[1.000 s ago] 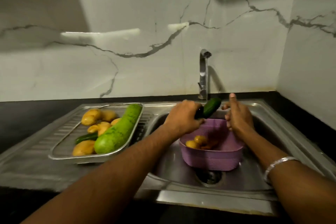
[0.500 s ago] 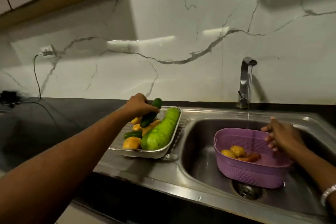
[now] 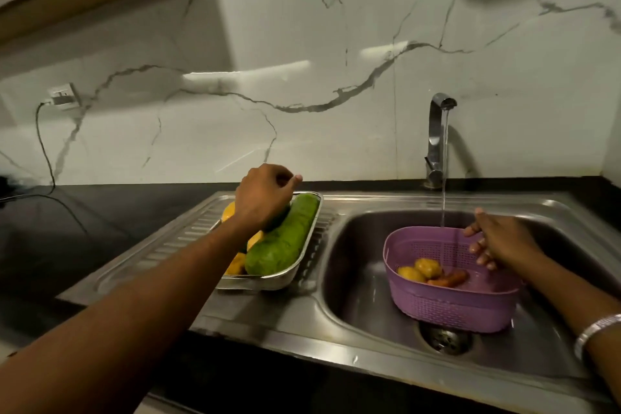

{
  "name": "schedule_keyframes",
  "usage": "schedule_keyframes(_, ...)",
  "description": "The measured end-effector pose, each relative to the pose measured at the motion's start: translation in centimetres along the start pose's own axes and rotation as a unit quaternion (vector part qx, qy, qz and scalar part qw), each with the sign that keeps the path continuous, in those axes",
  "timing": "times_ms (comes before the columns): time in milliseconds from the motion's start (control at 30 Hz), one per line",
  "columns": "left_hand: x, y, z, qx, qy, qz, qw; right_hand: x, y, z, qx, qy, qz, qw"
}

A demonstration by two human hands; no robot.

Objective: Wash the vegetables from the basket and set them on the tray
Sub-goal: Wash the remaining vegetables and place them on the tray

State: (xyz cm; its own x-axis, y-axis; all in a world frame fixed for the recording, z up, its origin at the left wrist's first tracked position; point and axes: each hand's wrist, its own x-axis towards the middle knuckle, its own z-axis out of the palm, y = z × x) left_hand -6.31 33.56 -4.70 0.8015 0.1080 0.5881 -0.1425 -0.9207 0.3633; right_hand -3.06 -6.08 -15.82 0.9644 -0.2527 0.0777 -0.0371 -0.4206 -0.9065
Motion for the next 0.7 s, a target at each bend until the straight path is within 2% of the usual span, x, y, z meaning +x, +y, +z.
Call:
schedule_keyframes(100,0.0,3.6,1.2,-0.023,-0.026,0.066,0.997,0.4,-0.3,1.0,-0.026,-0.034,-0.012,0.999)
schedule_keyframes(167,0.1,6.5,3.7,-0.039,-0.085,0.097,0.991,0.5,0.2,1.0,-0.058,-0.065,-0.026,0.996)
schedule_keyframes(233,-0.2,9.3,6.3,-0.065,-0.178,0.116,0.975,0.5,0.5,1.3,-0.087,-0.092,-0.030,0.992)
schedule_keyframes(400,-2.7,15.4,16.3,-0.069,-0.443,0.152,0.881,1.3,1.7,1.4,-0.168,-0.215,0.024,0.962)
schedule_keyframes(500,-4.4,16.1,21.3,0.023,-0.563,0.170,0.808,1.7,1.8,2.2,-0.254,-0.279,0.032,0.926)
schedule_keyframes(600,-4.8,16.1,23.6,0.058,-0.595,0.161,0.785,1.8,1.7,3.1,-0.340,-0.303,0.030,0.890)
schedule_keyframes(700,-4.6,15.2,25.0,0.034,-0.579,0.158,0.799,2.0,1.5,3.4,-0.387,-0.306,0.030,0.869)
